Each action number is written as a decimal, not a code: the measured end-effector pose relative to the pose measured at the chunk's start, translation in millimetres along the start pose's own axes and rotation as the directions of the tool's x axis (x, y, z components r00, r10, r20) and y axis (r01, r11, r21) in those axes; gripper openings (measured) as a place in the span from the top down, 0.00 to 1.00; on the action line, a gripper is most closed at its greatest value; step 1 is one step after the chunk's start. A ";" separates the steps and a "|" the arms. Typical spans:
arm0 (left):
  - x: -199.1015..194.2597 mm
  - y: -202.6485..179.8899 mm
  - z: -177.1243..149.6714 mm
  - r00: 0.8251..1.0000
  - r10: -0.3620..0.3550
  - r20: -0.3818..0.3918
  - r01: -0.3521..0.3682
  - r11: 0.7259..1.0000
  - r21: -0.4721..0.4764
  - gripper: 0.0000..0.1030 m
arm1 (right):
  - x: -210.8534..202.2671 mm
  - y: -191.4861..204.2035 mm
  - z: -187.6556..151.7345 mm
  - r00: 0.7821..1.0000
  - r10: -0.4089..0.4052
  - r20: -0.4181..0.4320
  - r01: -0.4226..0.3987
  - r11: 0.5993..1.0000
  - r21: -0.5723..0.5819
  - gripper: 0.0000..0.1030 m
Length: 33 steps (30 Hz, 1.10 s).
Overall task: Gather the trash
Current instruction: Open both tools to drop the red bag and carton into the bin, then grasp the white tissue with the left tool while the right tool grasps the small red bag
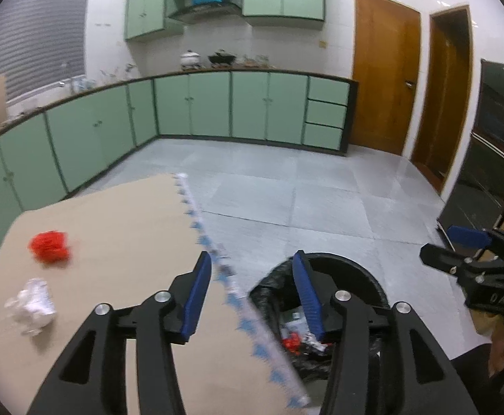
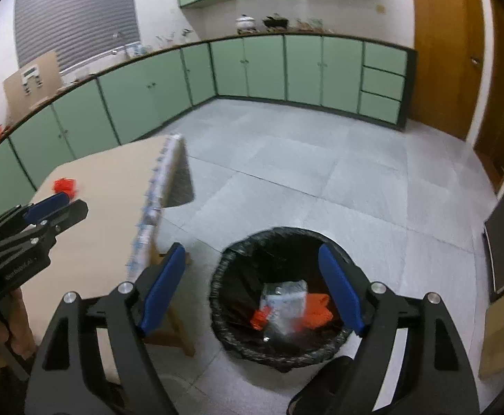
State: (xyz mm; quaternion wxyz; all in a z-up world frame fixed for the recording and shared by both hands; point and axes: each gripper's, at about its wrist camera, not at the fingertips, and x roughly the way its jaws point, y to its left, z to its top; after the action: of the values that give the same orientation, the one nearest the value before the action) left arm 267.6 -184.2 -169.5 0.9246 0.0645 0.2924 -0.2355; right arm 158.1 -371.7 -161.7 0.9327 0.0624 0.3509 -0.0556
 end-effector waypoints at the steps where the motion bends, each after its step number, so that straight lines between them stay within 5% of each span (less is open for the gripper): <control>1: -6.3 6.9 -1.7 1.000 0.014 0.005 -0.014 1.000 -0.003 0.51 | -2.7 8.0 2.0 1.000 0.008 0.005 -0.008 1.000 -0.011 0.23; 10: -71.1 110.3 -38.5 0.971 0.235 0.044 -0.229 0.968 -0.104 0.46 | 3.9 105.6 16.1 0.989 0.145 0.008 -0.143 0.982 -0.124 0.20; 17: -80.8 187.2 -71.8 0.946 0.325 0.007 -0.317 0.927 -0.200 0.46 | 42.5 192.1 22.8 0.970 0.238 -0.051 -0.244 0.946 -0.212 0.20; 25: -50.2 246.3 -87.7 0.942 0.333 -0.053 -0.335 0.907 -0.254 0.46 | 85.6 253.8 30.6 0.954 0.282 -0.102 -0.299 0.921 -0.248 0.20; 33: 3.3 258.2 -94.5 0.954 0.278 -0.108 -0.296 0.929 -0.224 0.49 | 121.2 277.1 38.6 0.948 0.288 -0.135 -0.313 0.918 -0.243 0.20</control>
State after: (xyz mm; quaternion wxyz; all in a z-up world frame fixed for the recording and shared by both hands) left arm 344.0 66.2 -253.7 0.9386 0.0043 0.3400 -0.0584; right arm 314.6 -111.7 -191.6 0.9121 -0.0055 0.3859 0.1381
